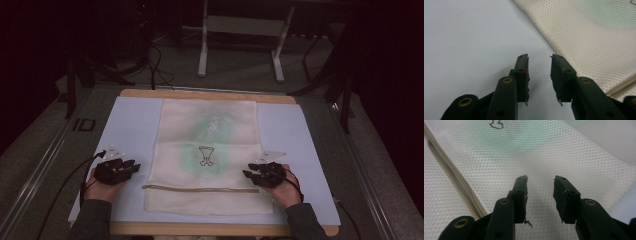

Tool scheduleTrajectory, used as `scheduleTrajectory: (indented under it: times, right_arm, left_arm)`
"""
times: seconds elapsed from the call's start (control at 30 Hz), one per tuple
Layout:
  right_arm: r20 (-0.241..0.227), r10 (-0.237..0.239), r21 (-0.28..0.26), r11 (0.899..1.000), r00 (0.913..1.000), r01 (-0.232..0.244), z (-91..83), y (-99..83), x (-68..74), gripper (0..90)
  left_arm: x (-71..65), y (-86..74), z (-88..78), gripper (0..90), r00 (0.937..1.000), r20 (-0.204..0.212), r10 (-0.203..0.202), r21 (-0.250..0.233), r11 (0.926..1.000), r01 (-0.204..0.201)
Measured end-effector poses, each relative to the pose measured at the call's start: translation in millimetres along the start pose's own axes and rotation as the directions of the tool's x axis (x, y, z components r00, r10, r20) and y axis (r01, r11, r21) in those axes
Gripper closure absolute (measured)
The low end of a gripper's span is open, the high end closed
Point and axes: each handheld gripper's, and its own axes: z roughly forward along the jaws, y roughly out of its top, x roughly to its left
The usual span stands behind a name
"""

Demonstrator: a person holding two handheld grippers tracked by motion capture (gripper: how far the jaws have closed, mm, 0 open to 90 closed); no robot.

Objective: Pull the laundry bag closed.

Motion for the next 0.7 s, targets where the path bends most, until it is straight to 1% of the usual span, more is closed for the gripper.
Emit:
scheduleTrajectory:
  times: [0.07,0.17,0.2,0.23,0.27,0.3,0.33,0.37,0.4,0.43,0.47,0.5,0.53,0.57,0.6,0.7]
  right_arm:
    - [-0.010,-0.001,0.004,1.000,0.9999,0.001,2.0,2.4,3.1,65.4]
    - [-0.017,-0.007,0.013,1.000,0.9998,0.008,4.0,4.6,6.0,66.0]
    - [-0.026,-0.014,0.015,1.000,0.9996,0.015,5.7,6.9,9.6,66.2]
    - [-0.026,-0.014,0.015,1.000,0.9996,0.015,5.7,6.9,9.6,66.2]
    - [-0.032,-0.021,0.013,1.000,0.9993,0.021,7.1,8.7,13.3,66.8]
    - [-0.032,-0.021,0.013,1.000,0.9993,0.021,7.1,8.7,13.3,66.8]
    - [-0.035,-0.029,0.012,0.999,0.9990,0.030,8.5,10.2,17.9,67.4]
    - [-0.035,-0.029,0.012,0.999,0.9990,0.030,8.5,10.2,17.9,67.4]
    - [-0.045,-0.039,0.014,0.999,0.9982,0.039,10.4,11.9,21.8,68.1]
    - [-0.045,-0.039,0.014,0.999,0.9982,0.039,10.4,11.9,21.8,68.1]
    - [-0.058,-0.039,0.016,0.999,0.9976,0.040,13.0,13.6,25.4,69.4]
    - [-0.058,-0.039,0.016,0.999,0.9976,0.040,13.0,13.6,25.4,69.4]
    - [-0.065,-0.046,0.016,0.999,0.9968,0.048,14.6,14.6,26.9,70.0]
    - [-0.069,-0.049,0.019,0.999,0.9964,0.050,15.8,15.8,28.9,70.3]
    - [-0.084,-0.061,0.019,0.998,0.9946,0.063,18.0,18.3,32.4,70.5]
    - [-0.094,-0.068,0.018,0.997,0.9933,0.070,19.9,21.0,36.3,70.5]
  left_arm:
    - [-0.8,0.6,-0.1,69.5,0.9998,0.019,0.010,0.003,0.9999,-0.011]
    - [-2.0,1.0,0.2,70.6,0.9996,0.025,0.014,0.006,0.9999,-0.014]
    - [-2.6,1.2,0.6,72.7,0.9994,0.031,0.015,0.010,0.9998,-0.015]
    - [-3.2,1.4,0.9,73.7,0.9992,0.033,0.021,0.014,0.9997,-0.022]
    - [-4.4,1.9,1.3,75.0,0.9990,0.035,0.028,0.021,0.9994,-0.029]
    - [-4.4,1.9,1.3,76.5,0.9990,0.035,0.028,0.021,0.9994,-0.029]
    - [-4.8,2.1,1.3,77.6,0.9988,0.041,0.029,0.022,0.9993,-0.030]
    - [-5.2,2.2,1.3,77.6,0.9985,0.044,0.031,0.018,0.9993,-0.032]
    - [-5.7,2.5,1.4,80.3,0.9983,0.046,0.035,0.018,0.9992,-0.036]
    - [-6.2,2.6,1.6,80.3,0.9979,0.051,0.040,0.019,0.9990,-0.041]
    - [-7.7,2.9,2.4,83.2,0.9974,0.053,0.049,0.024,0.9984,-0.051]
    - [-7.7,2.9,2.4,85.4,0.9974,0.053,0.049,0.024,0.9984,-0.051]
    - [-8.3,3.1,2.6,85.4,0.9966,0.060,0.057,0.026,0.9980,-0.058]
    - [-9.0,3.4,2.7,87.2,0.9960,0.066,0.060,0.026,0.9977,-0.062]
    - [-9.7,3.7,2.9,89.5,0.9957,0.067,0.063,0.025,0.9976,-0.065]
    - [-10.6,4.4,3.3,89.6,0.9946,0.075,0.071,0.027,0.9969,-0.074]
